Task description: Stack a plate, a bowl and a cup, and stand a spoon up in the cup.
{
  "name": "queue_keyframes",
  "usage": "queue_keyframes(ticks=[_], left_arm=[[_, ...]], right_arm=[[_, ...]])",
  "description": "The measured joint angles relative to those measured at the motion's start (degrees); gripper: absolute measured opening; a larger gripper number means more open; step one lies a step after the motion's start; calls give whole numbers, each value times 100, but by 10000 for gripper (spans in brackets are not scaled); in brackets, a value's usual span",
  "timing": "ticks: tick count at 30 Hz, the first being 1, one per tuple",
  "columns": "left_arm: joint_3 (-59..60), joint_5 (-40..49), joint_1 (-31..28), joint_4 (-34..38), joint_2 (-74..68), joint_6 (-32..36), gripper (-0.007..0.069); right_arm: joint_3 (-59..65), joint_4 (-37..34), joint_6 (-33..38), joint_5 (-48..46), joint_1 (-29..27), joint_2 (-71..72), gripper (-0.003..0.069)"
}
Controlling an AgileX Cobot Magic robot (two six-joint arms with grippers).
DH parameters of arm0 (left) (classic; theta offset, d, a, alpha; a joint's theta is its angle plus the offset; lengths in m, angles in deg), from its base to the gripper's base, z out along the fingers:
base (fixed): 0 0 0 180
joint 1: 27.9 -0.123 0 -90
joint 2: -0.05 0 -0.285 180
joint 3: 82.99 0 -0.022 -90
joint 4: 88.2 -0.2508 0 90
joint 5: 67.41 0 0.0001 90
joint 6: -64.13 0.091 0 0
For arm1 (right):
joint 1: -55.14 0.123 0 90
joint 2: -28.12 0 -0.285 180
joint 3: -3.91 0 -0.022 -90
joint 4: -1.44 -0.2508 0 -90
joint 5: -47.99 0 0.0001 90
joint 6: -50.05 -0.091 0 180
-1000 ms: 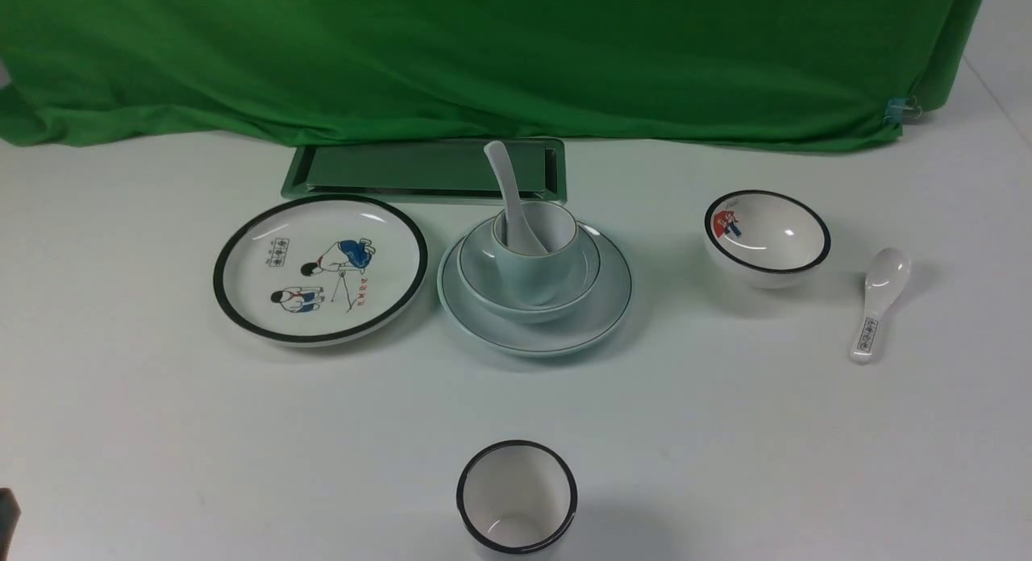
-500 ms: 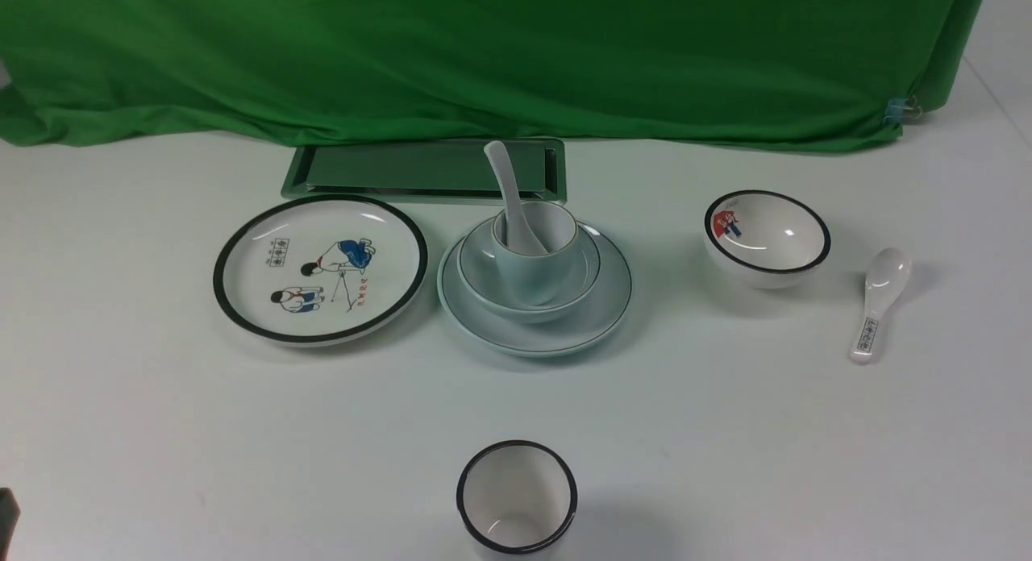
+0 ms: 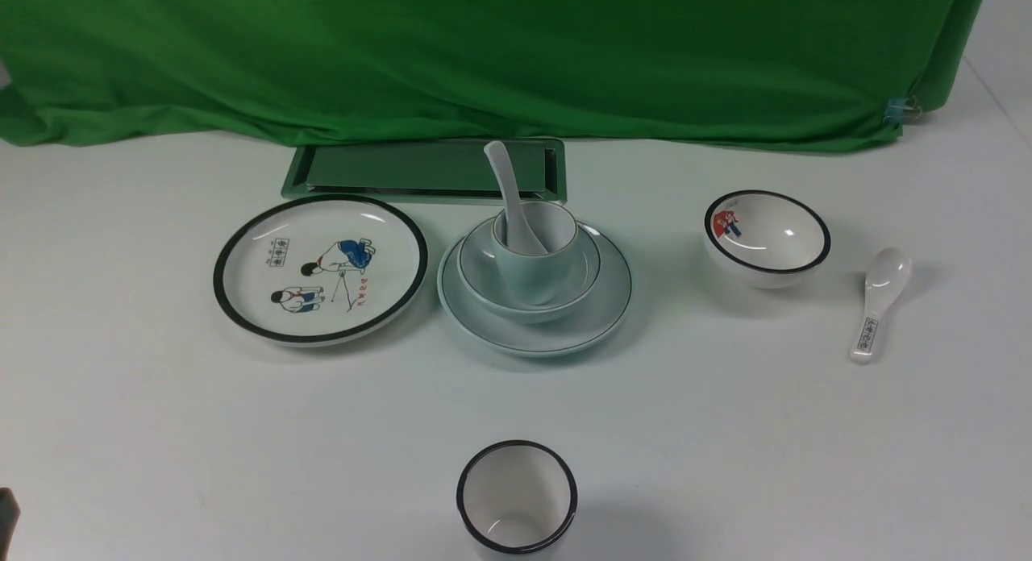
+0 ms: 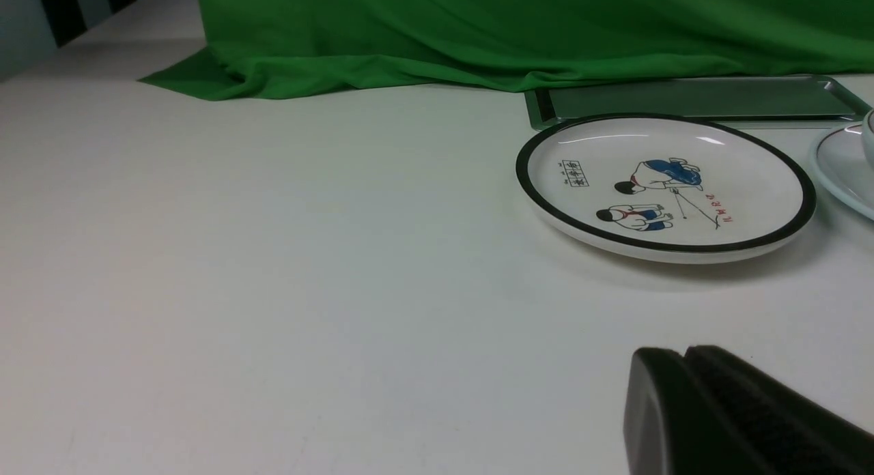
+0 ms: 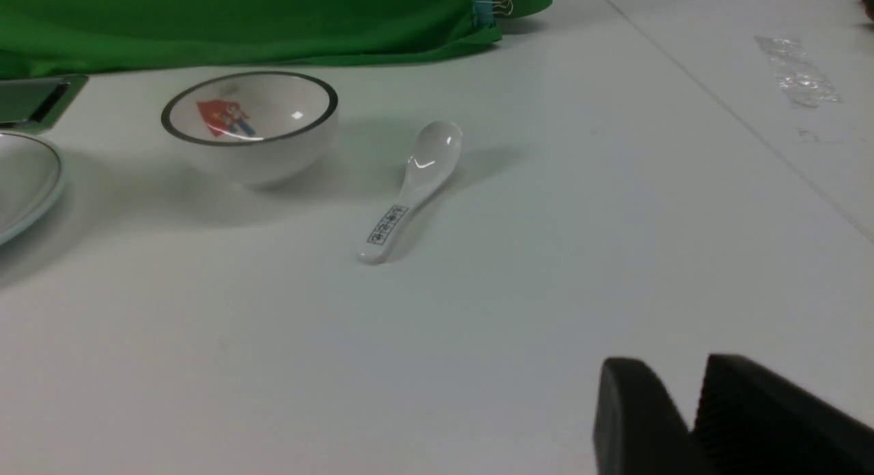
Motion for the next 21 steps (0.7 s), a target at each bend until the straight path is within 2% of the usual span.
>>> queue_keyframes(ticks=[12,21], left_arm=[[0,0,0,0,0,26,-29],[0,0,0,0,0,46,-29]], right_arm=[[0,0,0,0,0,0,236],[0,0,0,0,0,0,239]])
